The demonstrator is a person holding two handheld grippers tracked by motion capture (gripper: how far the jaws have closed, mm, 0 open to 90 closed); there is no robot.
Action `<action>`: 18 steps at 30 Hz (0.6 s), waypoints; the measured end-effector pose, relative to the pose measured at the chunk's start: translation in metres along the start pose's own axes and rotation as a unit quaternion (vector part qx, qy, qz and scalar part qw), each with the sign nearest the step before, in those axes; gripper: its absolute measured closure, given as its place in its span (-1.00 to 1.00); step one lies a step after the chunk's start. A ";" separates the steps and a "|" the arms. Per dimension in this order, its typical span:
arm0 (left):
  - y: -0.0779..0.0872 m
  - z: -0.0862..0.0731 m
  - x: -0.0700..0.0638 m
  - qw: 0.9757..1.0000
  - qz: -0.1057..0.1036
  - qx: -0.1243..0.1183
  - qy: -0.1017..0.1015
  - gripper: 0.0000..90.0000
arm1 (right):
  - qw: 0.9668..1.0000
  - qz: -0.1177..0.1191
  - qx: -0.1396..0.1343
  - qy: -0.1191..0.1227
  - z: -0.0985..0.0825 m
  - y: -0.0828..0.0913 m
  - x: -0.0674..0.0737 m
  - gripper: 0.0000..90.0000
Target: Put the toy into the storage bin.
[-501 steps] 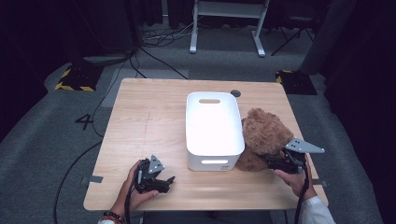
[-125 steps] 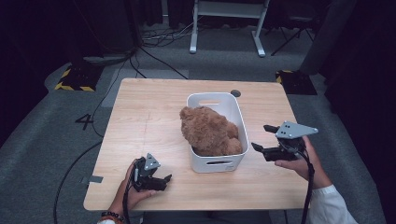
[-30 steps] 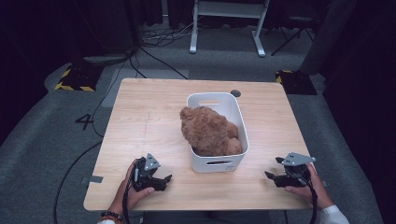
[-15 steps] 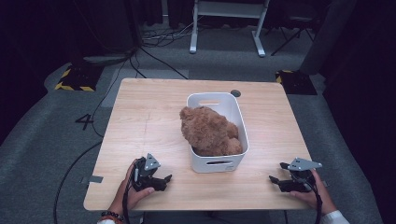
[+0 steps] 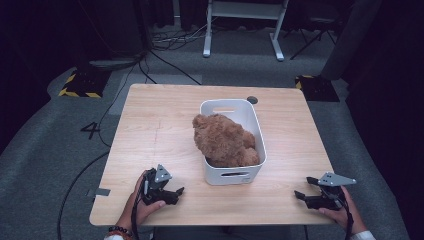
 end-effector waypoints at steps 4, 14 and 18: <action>0.000 0.000 0.000 1.000 0.000 0.000 0.000 -0.71 | 1.000 -0.006 0.000 -0.004 -0.002 0.002 -0.001 -0.53; 0.000 0.000 0.000 1.000 0.001 0.000 -0.002 -0.71 | 1.000 -0.008 0.000 -0.006 -0.003 0.003 -0.001 -0.53; 0.000 0.000 0.000 1.000 0.001 0.000 -0.001 -0.71 | 1.000 -0.008 0.000 -0.006 -0.003 0.003 -0.001 -0.53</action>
Point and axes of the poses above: each handheld gripper's, and its own axes: y roughly backward along the jaws, z roughly out of its top, x roughly to its left, the point moved 2 cm from there along -y, roughly forward along the jaws
